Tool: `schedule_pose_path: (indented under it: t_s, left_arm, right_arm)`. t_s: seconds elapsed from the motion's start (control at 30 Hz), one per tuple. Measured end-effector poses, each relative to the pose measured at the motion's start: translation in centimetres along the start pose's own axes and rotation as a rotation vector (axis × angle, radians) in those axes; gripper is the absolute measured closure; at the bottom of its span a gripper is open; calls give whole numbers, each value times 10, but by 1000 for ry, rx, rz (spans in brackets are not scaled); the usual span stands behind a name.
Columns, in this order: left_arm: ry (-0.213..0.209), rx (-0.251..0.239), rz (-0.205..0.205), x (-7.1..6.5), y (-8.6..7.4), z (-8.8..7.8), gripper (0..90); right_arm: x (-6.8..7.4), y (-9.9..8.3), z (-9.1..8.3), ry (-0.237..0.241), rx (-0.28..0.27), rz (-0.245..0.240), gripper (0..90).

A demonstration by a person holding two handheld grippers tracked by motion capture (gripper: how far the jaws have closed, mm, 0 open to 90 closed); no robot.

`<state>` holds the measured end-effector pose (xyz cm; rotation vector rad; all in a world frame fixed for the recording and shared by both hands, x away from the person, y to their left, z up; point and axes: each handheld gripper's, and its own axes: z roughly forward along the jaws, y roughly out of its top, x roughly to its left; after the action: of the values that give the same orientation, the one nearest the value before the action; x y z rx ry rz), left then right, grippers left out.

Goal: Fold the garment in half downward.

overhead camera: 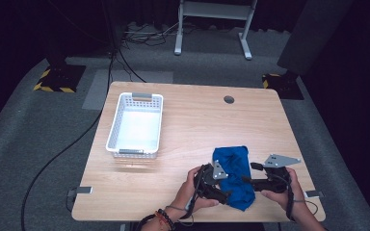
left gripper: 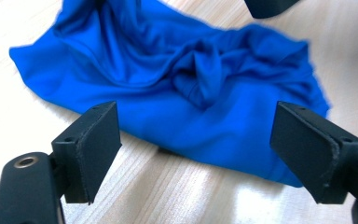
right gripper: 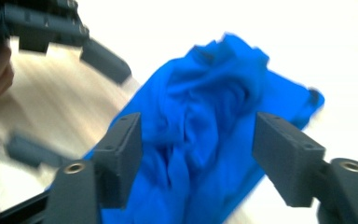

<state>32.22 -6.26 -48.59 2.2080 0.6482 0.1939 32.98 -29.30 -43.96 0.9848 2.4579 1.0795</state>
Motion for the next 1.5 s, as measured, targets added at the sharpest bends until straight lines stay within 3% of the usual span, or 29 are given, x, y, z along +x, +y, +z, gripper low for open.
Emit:
schedule_pose_path:
  t_s: [0.2,0.27,0.33,0.43,0.53,0.63,0.77,0.83,0.93,1.1,1.13,1.17,1.23,1.33,1.43,1.5]
  left_arm:
    - [15,43,19,-7,0,16,153]
    - [31,60,48,-9,0,20,162]
    - [58,66,97,-13,-2,21,165]
    - [55,69,104,-13,-2,20,172]
    - [32,63,102,-10,-3,20,181]
    - [10,58,93,-9,-5,20,210]
    - [6,55,90,-8,-6,20,210]
    - [-3,54,76,-7,-6,20,209]
    - [-7,55,75,-5,-7,19,208]
    - [-7,55,75,-5,-7,19,208]
    - [18,75,87,-5,-9,12,208]
    - [28,76,86,-4,-9,9,164]
    - [12,65,66,-2,-8,6,147]
    - [9,44,54,-2,-7,2,147]
    - [0,55,73,-5,-6,4,146]
    - [6,71,88,-9,-6,7,147]
  right_arm:
    - [16,20,35,-58,71,-86,246]
    - [17,22,47,-100,105,-122,230]
    - [16,21,56,-122,139,-136,221]
    - [9,15,62,-134,171,-132,211]
    - [0,7,62,-205,197,-151,201]
    - [-20,-3,52,-190,171,-86,196]
    - [-46,-12,33,-222,123,-7,197]
    - [-56,-15,24,-216,94,23,205]
    - [-66,-19,16,-256,92,43,208]
    - [-68,-20,15,-258,93,47,204]
    - [-68,-20,15,-258,93,47,204]
    - [-77,-23,8,-247,78,92,193]
    - [-67,-18,1,-231,28,86,190]
    - [-37,-8,-9,-201,-31,-18,187]
    - [-8,0,-14,-124,-77,-114,257]
    - [8,5,-10,-71,-63,-171,282]
